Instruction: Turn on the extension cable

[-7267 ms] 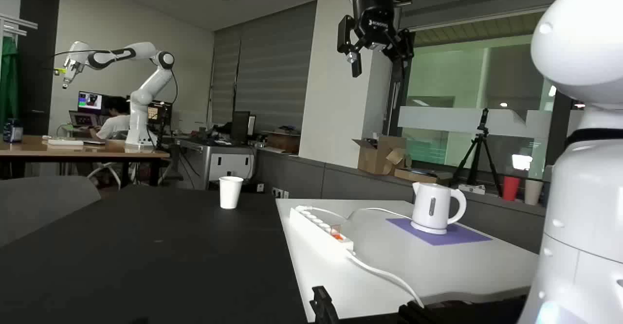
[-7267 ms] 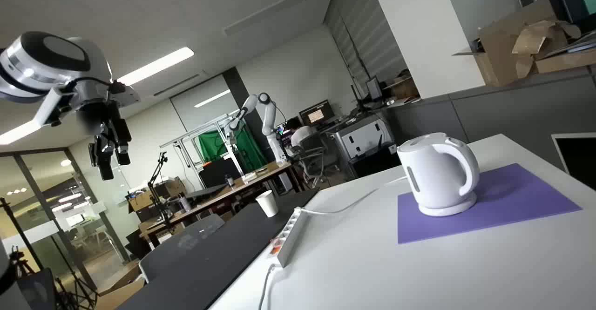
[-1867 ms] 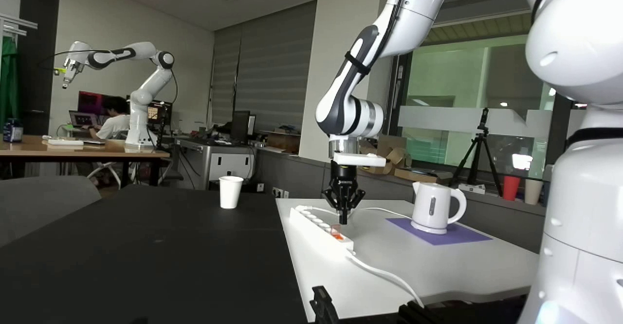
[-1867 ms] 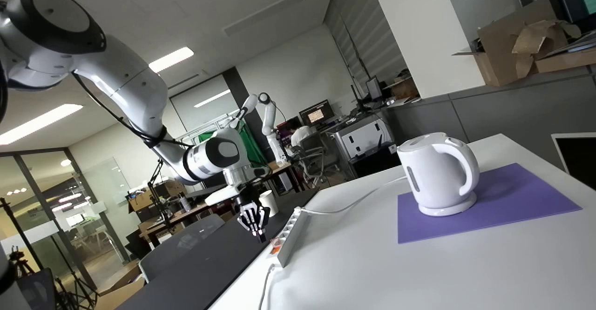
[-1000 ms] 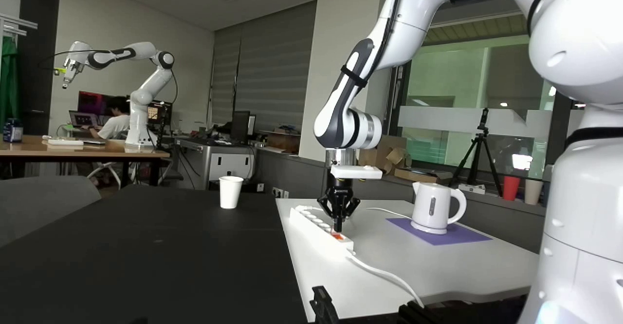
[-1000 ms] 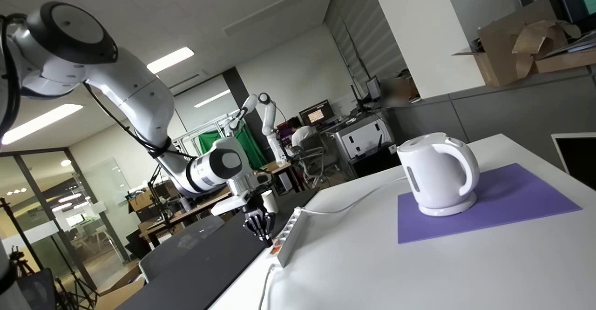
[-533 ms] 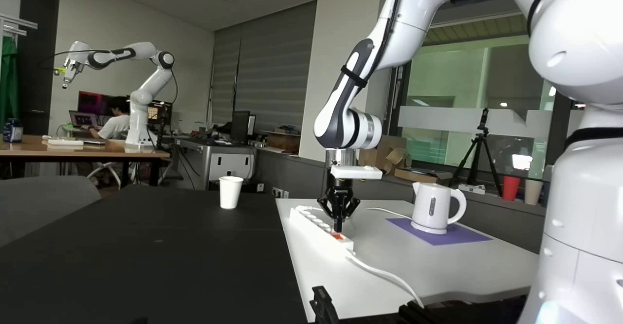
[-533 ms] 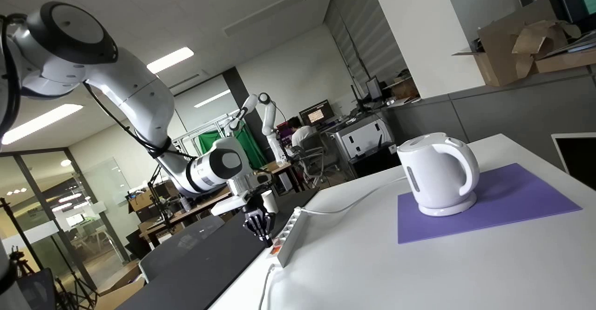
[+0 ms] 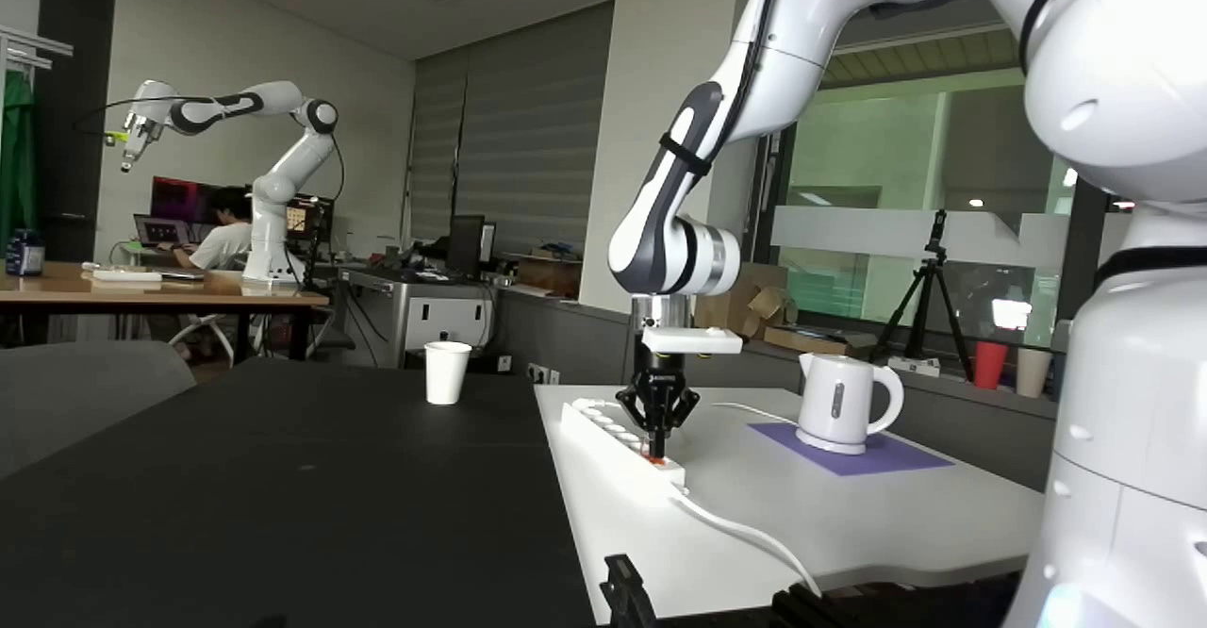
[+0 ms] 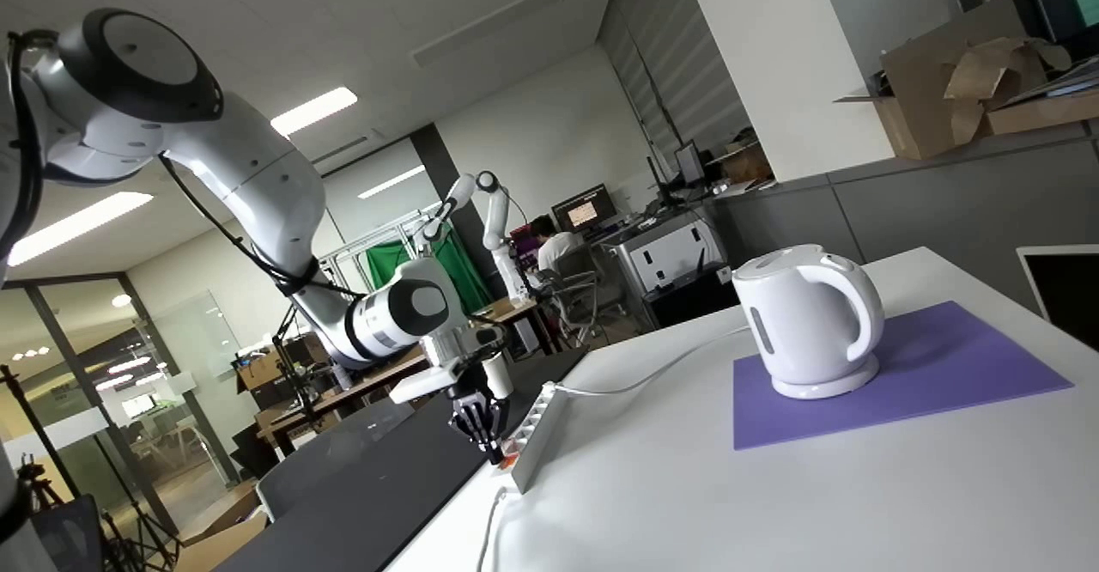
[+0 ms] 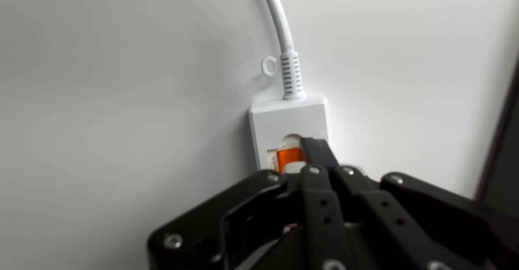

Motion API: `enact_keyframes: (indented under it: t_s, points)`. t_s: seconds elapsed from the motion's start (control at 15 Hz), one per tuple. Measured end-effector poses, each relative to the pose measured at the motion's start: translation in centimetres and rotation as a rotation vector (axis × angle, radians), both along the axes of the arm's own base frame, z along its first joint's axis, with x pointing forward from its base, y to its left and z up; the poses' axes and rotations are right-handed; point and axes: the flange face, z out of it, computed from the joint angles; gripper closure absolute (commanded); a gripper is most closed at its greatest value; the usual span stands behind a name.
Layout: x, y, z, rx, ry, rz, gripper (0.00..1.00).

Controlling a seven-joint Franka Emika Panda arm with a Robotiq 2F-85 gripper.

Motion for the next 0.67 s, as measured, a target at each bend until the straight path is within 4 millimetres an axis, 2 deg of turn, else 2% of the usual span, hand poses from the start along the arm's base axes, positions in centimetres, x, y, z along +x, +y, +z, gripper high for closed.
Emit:
enact_keyframes:
  t_s: [0.67]
  points:
    - [0.22,-0.23,-1.00,-0.011,-0.077,0.025,1.00]
